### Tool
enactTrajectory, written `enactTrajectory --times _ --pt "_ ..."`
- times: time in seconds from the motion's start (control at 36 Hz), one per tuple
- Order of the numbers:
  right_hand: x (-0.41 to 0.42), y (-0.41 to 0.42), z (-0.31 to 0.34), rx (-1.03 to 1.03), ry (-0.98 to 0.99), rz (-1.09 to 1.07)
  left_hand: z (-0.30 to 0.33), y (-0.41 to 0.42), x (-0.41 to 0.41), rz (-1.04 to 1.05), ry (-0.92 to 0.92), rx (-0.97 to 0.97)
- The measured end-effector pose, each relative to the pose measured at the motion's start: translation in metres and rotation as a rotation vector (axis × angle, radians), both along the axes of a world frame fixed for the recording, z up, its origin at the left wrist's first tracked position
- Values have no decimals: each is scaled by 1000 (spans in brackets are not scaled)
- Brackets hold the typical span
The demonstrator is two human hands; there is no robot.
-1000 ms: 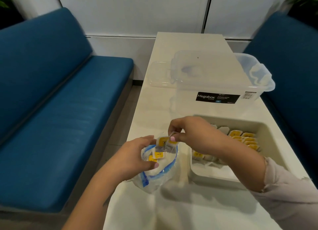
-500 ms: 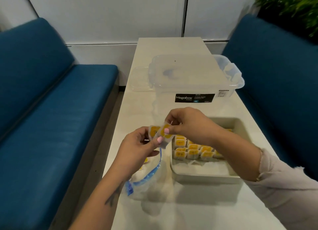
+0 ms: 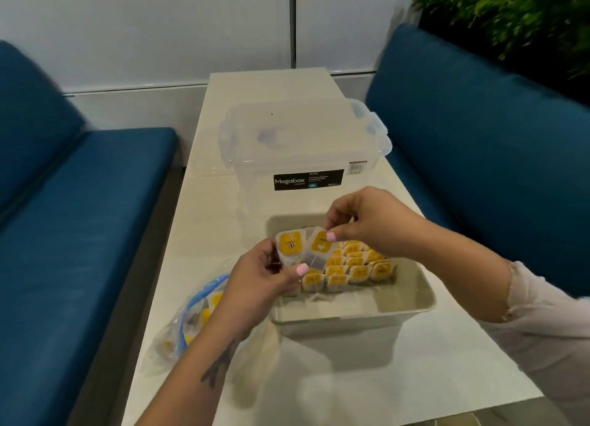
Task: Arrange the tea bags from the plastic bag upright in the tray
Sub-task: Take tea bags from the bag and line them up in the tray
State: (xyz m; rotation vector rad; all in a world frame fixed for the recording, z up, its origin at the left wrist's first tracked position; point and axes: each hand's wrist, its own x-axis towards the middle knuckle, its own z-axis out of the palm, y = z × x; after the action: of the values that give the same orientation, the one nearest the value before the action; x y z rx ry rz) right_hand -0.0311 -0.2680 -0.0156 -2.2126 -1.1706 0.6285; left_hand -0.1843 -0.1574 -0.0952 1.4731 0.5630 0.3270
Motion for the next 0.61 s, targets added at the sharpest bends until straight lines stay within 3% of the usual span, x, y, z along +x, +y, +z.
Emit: enactTrajectory --times 0.33,0.61 --pt "29 -41 -38 -271 -317 -49 -29 -22 16 149 72 196" --pt "36 -43 -89 -330 -469 8 -38 -31 19 199 105 325"
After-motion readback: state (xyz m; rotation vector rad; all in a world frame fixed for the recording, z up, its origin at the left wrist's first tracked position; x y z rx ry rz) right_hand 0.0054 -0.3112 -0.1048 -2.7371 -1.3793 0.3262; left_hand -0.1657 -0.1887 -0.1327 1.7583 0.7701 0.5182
